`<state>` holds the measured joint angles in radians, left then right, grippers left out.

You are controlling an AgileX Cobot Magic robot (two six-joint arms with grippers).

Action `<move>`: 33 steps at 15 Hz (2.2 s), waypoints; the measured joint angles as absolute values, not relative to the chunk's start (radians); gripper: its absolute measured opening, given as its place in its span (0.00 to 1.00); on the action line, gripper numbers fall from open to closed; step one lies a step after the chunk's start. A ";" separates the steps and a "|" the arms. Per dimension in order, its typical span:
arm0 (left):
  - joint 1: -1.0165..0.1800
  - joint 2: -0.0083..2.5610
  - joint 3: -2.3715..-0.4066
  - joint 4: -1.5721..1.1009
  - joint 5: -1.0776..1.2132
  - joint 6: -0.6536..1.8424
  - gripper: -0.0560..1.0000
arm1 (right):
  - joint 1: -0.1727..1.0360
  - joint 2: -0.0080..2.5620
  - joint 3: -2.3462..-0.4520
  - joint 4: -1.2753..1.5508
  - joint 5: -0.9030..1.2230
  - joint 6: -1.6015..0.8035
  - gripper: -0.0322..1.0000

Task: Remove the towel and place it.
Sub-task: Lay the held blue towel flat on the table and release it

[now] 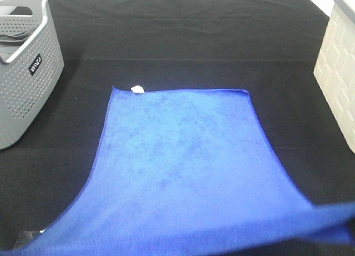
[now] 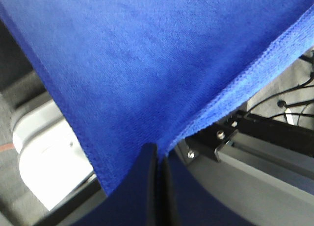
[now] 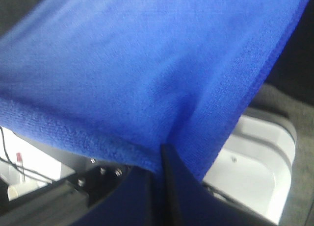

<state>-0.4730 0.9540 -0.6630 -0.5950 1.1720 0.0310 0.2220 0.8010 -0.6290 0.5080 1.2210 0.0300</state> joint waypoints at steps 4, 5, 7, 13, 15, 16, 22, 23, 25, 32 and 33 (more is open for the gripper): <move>-0.473 1.124 -0.647 -0.598 1.157 0.079 0.05 | 0.222 0.961 -0.566 0.501 1.217 -0.094 0.04; -0.473 1.171 -0.646 -0.598 1.145 0.096 0.05 | 0.222 1.007 -0.566 0.496 1.217 -0.120 0.04; -0.473 1.258 -0.646 -0.604 1.128 0.132 0.05 | 0.222 1.113 -0.566 0.485 1.215 -0.177 0.04; -0.547 1.379 -0.646 -0.624 1.109 0.178 0.05 | 0.217 1.317 -0.564 0.487 1.211 -0.295 0.06; -0.617 1.421 -0.645 -0.638 1.052 0.178 0.05 | 0.217 1.353 -0.549 0.487 1.210 -0.327 0.07; -0.640 1.452 -0.641 -0.658 1.027 0.178 0.05 | 0.217 1.371 -0.538 0.497 1.210 -0.345 0.07; -0.743 1.641 -0.734 -0.684 0.956 0.178 0.05 | 0.217 1.426 -0.520 0.521 1.176 -0.398 0.21; -0.744 1.656 -0.748 -0.684 0.955 0.178 0.05 | 0.217 1.426 -0.520 0.521 1.176 -0.399 0.24; -0.746 1.670 -0.760 -0.684 0.954 0.178 0.05 | 0.217 1.426 -0.520 0.521 1.176 -0.402 0.31; -0.746 1.671 -0.763 -0.691 0.945 0.119 0.89 | 0.217 1.427 -0.521 0.520 1.152 -0.396 0.63; -0.746 1.671 -0.764 -0.693 0.949 0.119 0.91 | 0.217 1.427 -0.527 0.517 1.150 -0.392 0.64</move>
